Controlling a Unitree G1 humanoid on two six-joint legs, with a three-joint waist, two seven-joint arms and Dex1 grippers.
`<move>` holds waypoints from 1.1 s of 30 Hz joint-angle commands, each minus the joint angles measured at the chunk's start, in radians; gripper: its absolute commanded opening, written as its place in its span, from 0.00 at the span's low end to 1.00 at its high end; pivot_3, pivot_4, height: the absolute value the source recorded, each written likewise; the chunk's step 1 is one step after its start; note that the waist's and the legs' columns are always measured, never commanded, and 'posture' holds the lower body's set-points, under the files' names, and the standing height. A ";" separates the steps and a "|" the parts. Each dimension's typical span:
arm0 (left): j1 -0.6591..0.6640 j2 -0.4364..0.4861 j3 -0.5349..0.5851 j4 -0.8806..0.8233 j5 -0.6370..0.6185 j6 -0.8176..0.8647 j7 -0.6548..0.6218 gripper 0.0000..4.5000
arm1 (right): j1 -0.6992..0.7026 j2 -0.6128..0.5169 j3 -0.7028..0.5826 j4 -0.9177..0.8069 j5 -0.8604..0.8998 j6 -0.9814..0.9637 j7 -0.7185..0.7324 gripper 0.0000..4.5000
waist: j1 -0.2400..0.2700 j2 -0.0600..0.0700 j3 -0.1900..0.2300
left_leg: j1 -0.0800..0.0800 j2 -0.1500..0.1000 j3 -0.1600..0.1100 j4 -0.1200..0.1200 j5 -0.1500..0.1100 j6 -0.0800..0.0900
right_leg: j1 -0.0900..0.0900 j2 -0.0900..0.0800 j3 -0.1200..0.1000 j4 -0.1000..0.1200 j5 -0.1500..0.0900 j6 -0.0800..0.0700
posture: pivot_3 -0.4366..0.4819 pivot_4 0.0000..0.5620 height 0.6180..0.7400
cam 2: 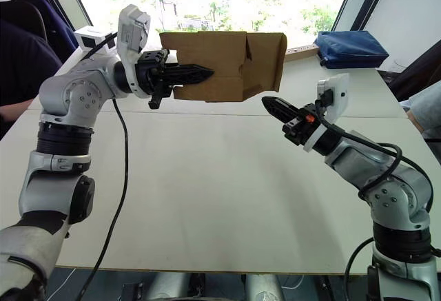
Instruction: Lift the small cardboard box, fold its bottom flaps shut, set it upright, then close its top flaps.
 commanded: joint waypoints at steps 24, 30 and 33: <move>0.002 0.006 0.033 -0.091 -0.072 0.062 -0.019 0.00 | -0.105 0.090 0.021 -0.018 0.110 0.045 0.061 0.00 | -0.001 0.000 0.000 | 0.000 0.000 0.000 0.000 0.000 0.000 | 0.000 0.000 0.000 0.000 0.000 0.000 | 0.48 0.27 1.00; 0.011 0.009 0.036 -0.109 -0.075 0.066 -0.019 0.00 | -0.124 0.087 0.025 -0.012 0.114 0.052 0.075 0.00 | -0.001 0.000 0.000 | 0.000 0.000 0.000 0.000 0.000 0.000 | 0.000 0.000 0.000 0.000 0.000 0.000 | 0.48 0.27 1.00; 0.007 0.007 0.038 -0.098 -0.064 0.053 -0.008 0.00 | -0.119 0.072 0.009 -0.015 0.116 0.057 0.077 0.00 | 0.000 0.000 0.000 | 0.000 0.000 0.000 0.000 0.000 0.000 | 0.000 0.000 0.000 0.000 0.000 0.000 | 0.48 0.27 1.00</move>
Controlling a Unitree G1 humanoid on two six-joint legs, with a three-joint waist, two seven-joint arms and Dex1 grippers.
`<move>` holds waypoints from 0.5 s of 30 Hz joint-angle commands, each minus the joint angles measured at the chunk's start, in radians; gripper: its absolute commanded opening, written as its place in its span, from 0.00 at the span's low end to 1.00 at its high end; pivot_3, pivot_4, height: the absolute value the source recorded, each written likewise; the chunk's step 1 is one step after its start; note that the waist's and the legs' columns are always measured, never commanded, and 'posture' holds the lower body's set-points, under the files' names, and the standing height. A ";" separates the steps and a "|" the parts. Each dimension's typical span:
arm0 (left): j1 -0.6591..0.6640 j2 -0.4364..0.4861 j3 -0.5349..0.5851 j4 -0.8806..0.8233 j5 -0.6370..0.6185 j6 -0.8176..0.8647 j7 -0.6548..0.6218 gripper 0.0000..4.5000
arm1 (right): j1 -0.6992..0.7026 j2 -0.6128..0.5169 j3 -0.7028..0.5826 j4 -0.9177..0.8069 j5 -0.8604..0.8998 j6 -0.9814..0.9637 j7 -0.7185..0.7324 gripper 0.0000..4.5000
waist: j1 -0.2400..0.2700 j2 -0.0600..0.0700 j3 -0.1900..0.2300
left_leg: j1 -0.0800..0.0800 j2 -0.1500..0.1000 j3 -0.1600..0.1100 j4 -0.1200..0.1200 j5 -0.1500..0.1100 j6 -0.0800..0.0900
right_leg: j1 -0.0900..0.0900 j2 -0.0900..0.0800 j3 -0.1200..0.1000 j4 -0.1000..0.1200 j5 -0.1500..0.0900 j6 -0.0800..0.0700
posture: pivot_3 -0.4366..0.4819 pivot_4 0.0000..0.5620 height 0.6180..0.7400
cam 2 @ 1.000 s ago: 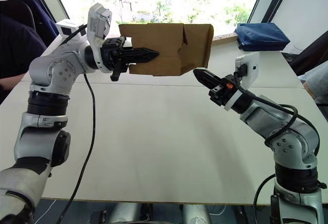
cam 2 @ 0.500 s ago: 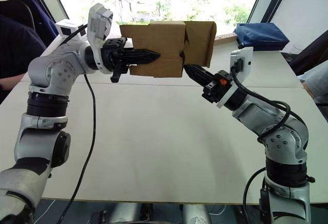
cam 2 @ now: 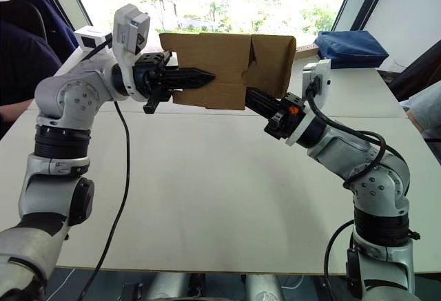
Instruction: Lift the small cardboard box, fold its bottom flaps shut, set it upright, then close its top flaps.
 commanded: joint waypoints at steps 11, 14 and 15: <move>-0.037 0.026 0.035 0.027 0.003 -0.043 -0.009 0.00 | 0.036 -0.232 -0.230 -0.061 0.264 0.061 -0.010 0.00 | 0.000 0.000 0.000 | 0.000 0.000 0.000 0.000 0.000 0.000 | 0.000 0.000 0.000 0.000 0.000 0.000 | 0.48 0.27 1.00; -0.040 0.028 0.034 0.032 0.002 -0.046 -0.014 0.00 | 0.041 -0.228 -0.290 0.001 0.271 0.016 -0.042 0.00 | 0.000 0.000 0.000 | 0.000 0.000 0.000 0.000 0.000 0.000 | 0.000 0.000 0.000 0.000 0.000 0.000 | 0.48 0.27 1.00; -0.040 0.028 0.034 0.031 0.001 -0.046 -0.016 0.00 | 0.041 -0.221 -0.305 0.027 0.245 -0.006 -0.048 0.00 | 0.001 0.000 0.000 | 0.000 0.000 0.000 0.000 0.000 0.000 | 0.000 0.000 0.000 0.000 0.000 0.000 | 0.48 0.27 1.00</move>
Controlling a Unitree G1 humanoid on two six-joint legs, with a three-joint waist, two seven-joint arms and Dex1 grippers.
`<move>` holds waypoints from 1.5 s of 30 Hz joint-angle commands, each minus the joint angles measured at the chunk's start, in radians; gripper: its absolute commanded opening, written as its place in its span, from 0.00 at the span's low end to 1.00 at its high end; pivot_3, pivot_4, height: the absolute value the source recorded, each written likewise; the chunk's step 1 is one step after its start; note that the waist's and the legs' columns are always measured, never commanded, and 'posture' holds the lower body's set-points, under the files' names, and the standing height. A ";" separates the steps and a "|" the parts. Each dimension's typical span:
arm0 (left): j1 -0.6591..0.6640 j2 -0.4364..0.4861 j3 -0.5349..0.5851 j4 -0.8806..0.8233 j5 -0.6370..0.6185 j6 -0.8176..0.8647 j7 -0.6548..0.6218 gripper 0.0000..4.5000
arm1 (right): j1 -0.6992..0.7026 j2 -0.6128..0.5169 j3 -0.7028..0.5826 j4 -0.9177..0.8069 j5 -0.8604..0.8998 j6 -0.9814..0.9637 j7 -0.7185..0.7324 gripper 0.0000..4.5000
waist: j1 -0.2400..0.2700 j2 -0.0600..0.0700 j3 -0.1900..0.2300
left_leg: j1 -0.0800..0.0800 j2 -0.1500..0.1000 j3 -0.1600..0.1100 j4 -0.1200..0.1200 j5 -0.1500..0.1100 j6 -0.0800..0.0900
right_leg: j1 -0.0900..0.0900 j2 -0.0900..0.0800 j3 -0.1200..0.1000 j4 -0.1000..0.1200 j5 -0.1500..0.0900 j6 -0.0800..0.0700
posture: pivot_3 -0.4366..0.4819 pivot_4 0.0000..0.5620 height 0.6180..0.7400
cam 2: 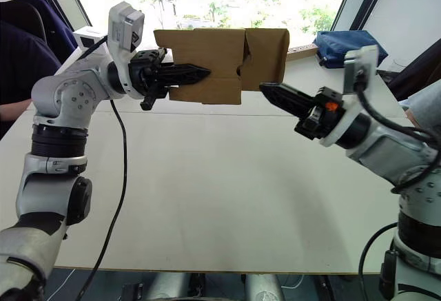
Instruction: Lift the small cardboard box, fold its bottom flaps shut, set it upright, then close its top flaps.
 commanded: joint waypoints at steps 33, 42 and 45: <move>-0.028 -0.002 0.022 -0.024 -0.020 -0.002 0.014 0.00 | -0.042 0.300 0.095 0.056 -0.136 -0.137 -0.060 0.00 | -0.002 0.001 0.000 | 0.000 0.000 0.000 0.000 0.000 0.000 | 0.000 0.000 0.001 0.000 0.001 0.001 | 0.48 0.27 1.00; -0.031 -0.006 0.025 -0.023 -0.026 0.005 0.013 0.00 | -0.029 0.397 0.088 0.062 -0.069 -0.181 -0.101 0.05 | -0.001 0.001 0.000 | 0.000 0.000 0.000 0.000 0.000 0.000 | 0.000 0.000 0.001 0.000 0.001 0.001 | 0.48 0.27 1.00; -0.031 -0.004 0.027 -0.026 -0.032 0.012 0.011 0.00 | -0.026 0.420 0.087 0.070 -0.044 -0.194 -0.108 0.24 | -0.002 0.001 0.000 | 0.000 0.000 0.000 0.000 0.000 0.000 | 0.000 0.000 0.001 0.000 0.001 0.001 | 0.48 0.27 1.00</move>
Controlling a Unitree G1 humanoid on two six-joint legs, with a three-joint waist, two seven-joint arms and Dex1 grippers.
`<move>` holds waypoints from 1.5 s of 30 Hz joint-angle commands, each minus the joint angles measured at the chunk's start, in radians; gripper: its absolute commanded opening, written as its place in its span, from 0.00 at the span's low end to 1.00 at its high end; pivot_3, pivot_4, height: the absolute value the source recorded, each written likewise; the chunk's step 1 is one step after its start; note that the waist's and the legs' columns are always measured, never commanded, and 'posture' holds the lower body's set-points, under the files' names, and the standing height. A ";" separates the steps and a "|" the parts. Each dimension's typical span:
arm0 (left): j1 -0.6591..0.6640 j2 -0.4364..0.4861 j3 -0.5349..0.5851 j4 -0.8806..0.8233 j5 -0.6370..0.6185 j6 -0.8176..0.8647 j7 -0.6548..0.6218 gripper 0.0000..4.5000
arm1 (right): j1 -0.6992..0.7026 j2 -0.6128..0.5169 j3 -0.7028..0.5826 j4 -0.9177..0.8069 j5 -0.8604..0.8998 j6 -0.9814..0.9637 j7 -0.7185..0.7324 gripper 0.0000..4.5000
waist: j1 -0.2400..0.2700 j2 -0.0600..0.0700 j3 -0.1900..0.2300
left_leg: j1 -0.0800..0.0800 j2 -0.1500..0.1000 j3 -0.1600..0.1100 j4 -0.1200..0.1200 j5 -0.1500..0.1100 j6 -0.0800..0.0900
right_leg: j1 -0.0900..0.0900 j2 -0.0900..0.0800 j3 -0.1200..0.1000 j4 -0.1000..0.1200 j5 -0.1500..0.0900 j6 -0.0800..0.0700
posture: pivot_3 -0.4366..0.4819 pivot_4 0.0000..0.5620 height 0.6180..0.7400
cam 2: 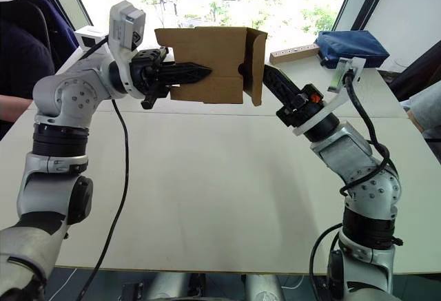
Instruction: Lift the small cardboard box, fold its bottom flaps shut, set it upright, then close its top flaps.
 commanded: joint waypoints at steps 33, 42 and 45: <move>-0.030 0.004 0.047 -0.029 -0.037 0.016 0.007 0.00 | 0.083 0.169 0.026 -0.046 0.295 -0.137 -0.112 0.67 | -0.001 0.000 0.000 | 0.000 0.000 0.000 0.000 0.000 0.000 | 0.000 0.000 0.000 0.000 0.000 0.000 | 0.48 0.27 1.00; -0.028 0.006 0.048 -0.034 -0.045 0.018 0.015 0.00 | 0.075 0.201 0.055 -0.046 0.299 -0.154 -0.150 0.49 | -0.001 0.000 0.000 | 0.000 0.000 0.000 0.000 0.000 0.000 | 0.000 0.000 0.000 0.000 0.000 0.000 | 0.48 0.27 1.00; -0.029 0.006 0.047 -0.033 -0.046 0.020 0.020 0.00 | 0.078 0.196 0.063 -0.050 0.288 -0.152 -0.145 0.32 | -0.001 0.000 0.000 | 0.000 0.000 0.000 0.000 0.000 0.000 | 0.000 0.000 0.000 0.000 0.000 0.000 | 0.48 0.27 1.00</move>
